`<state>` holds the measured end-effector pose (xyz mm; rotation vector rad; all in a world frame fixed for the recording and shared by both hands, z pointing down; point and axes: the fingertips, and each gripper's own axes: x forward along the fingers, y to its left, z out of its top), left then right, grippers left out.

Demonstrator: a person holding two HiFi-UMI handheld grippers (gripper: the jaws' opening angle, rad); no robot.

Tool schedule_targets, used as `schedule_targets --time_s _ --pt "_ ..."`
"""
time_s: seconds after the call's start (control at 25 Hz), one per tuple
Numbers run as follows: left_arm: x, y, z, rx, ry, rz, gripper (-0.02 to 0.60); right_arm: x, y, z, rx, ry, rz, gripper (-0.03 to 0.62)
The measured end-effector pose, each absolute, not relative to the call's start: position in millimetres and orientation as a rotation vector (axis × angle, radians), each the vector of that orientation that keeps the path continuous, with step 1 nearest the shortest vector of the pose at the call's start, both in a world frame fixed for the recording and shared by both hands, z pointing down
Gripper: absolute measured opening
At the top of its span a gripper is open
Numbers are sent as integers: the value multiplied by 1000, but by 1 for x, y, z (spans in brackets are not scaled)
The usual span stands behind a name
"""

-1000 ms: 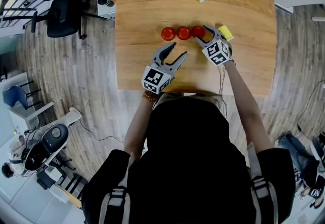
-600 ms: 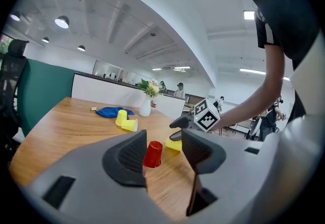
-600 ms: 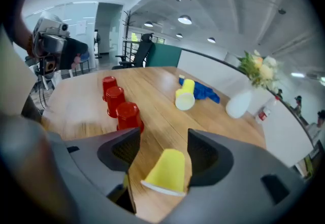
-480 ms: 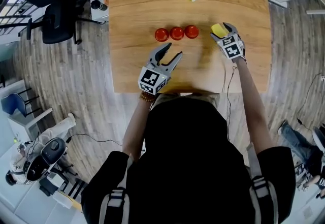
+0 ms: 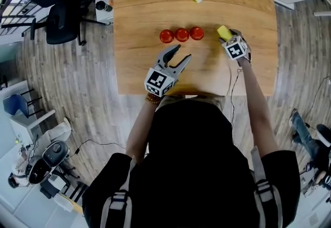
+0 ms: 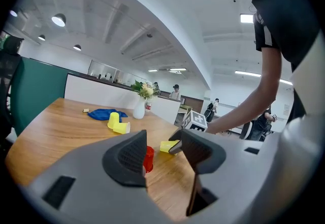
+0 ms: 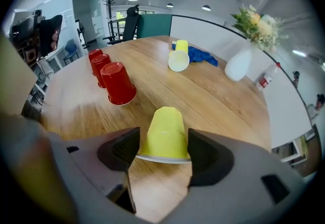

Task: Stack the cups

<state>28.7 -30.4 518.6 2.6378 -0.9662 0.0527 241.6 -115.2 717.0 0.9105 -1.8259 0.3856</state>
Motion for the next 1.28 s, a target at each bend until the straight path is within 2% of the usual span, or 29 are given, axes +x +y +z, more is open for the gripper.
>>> schedule_targets --time_s 0.2,0.44,0.68,1.04,1.28 --pt "18 -39 509 2549 -981 -83 236 218 -112 652 1044 -1994 261 301" --pt "20 -49 494 2441 -887 -270 240 123 -63 565 961 -2325 19 281" --pt "20 -55 506 2329 -825 -327 275 61 -34 542 844 -2478 -43 278" --pt "3 -54 510 2200 -764 -463 267 26 -17 530 741 -2528 -180 278" --pt "3 -52 511 2332 -852 -296 252 25 -16 542 710 -2490 -166 283"
